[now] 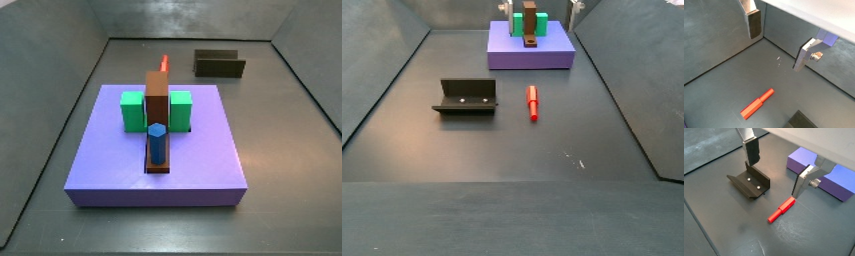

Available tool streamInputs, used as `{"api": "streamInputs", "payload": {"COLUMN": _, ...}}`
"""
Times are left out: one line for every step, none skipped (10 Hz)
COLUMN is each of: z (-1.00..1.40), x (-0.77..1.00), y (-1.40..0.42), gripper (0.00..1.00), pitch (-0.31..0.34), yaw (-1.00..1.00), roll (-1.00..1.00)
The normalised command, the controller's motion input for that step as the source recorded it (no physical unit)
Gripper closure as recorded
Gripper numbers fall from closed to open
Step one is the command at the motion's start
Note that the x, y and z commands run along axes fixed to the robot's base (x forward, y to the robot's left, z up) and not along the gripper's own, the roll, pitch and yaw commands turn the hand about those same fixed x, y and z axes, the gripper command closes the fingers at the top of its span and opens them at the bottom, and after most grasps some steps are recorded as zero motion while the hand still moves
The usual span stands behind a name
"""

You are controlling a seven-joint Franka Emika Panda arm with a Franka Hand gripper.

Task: Pick up the red object. Move up. Place the red object on the fixture. Regrasp the red object. Move to above the board. Insert the red object.
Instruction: Pick up the red object.

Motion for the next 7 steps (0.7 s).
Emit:
{"api": "streamInputs", "payload": {"z": -0.04, "x": 0.02, "y": -0.02, "gripper": 0.0, "pitch": 0.0, "yaw": 0.0, "roll": 0.0}}
{"api": "streamInputs", "payload": {"z": -0.48, "x": 0.0, "y": -0.43, "gripper": 0.0, "pitch": -0.1, "yaw": 0.0, "roll": -0.06}}
{"api": "streamInputs", "payload": {"z": -0.69, "x": 0.1, "y": -0.67, "gripper": 0.0, "pitch": -0.179, "yaw": 0.15, "roll": -0.08}}
{"api": "streamInputs", "payload": {"z": -0.67, "x": 0.2, "y": -0.62, "gripper": 0.0, "pitch": -0.184, "yaw": 0.18, "roll": -0.1}}
{"api": "streamInputs", "payload": {"z": -0.71, "x": 0.18, "y": -0.49, "gripper": 0.0, "pitch": -0.186, "yaw": 0.05, "roll": -0.09}}
{"api": "streamInputs", "payload": {"z": -0.84, "x": 0.08, "y": -0.27, "gripper": 0.0, "pitch": -0.16, "yaw": 0.0, "roll": -0.06}}
{"api": "streamInputs", "payload": {"z": -0.93, "x": 0.0, "y": -0.15, "gripper": 0.0, "pitch": -0.14, "yaw": -0.1, "roll": -0.01}}
